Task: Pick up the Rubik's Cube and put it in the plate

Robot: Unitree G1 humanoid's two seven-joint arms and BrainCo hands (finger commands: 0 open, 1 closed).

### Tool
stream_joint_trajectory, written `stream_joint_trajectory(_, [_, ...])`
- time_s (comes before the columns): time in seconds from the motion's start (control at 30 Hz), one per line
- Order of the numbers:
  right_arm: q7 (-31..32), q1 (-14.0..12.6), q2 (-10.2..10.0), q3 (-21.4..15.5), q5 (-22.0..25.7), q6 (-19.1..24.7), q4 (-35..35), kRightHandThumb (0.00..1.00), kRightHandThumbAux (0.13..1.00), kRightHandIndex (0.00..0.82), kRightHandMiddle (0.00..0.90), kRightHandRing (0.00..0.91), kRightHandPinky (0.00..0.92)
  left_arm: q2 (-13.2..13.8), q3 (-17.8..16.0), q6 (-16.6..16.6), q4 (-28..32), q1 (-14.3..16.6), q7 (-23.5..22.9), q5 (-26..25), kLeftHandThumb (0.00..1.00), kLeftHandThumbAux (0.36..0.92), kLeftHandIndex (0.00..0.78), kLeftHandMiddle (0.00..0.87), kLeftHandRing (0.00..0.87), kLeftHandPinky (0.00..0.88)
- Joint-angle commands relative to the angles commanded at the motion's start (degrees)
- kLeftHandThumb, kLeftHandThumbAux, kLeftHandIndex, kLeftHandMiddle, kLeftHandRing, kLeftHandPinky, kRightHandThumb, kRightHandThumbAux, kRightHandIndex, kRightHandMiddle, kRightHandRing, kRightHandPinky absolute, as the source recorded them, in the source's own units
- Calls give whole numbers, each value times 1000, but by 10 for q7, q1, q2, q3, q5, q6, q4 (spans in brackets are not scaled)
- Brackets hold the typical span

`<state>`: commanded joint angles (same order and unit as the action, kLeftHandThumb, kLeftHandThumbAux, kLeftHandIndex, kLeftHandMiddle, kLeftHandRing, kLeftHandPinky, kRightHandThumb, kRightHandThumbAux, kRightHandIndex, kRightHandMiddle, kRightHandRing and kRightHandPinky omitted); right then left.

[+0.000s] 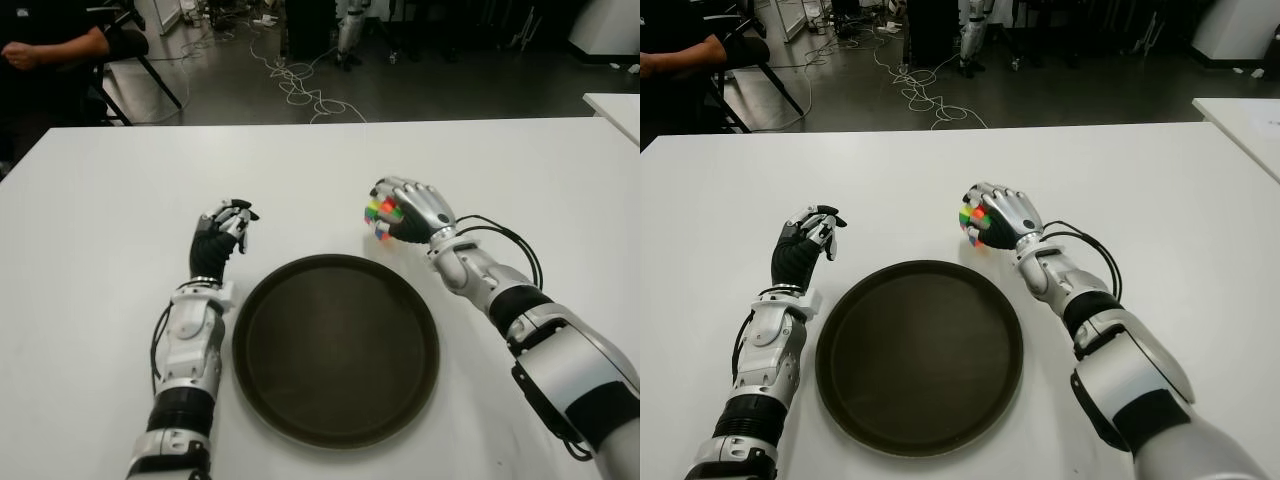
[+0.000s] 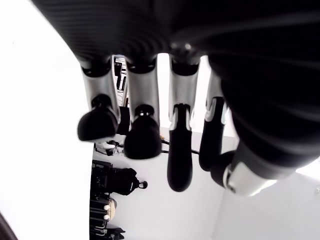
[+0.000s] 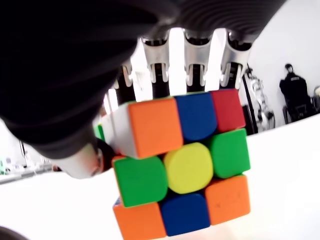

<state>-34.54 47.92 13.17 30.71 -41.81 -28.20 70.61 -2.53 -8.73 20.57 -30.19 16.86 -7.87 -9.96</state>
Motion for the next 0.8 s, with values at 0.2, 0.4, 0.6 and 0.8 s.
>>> stream_joint_trajectory(0.2, [-44, 1, 10, 5, -9, -17, -13, 676, 742, 419, 538, 585, 608, 0, -1, 0, -3, 1, -2, -3, 857, 660, 423, 528, 778, 798])
stream_joint_trajectory(0.4, [-74, -2, 21, 5, -13, -29, -30, 678, 741, 419, 523, 579, 616, 0, -1, 1, -5, 2, -2, -3, 856, 661, 422, 526, 779, 799])
stream_joint_trajectory(0.6, [-87, -4, 32, 1, -10, -38, -50, 681, 740, 419, 530, 589, 634, -1, 0, 10, -8, 2, -4, -1, 856, 661, 422, 527, 781, 798])
stream_joint_trajectory(0.8, [-101, -6, 42, -8, -4, -48, -67, 682, 740, 418, 532, 599, 644, 1, 0, 7, -9, 2, -3, -2, 857, 661, 422, 529, 784, 802])
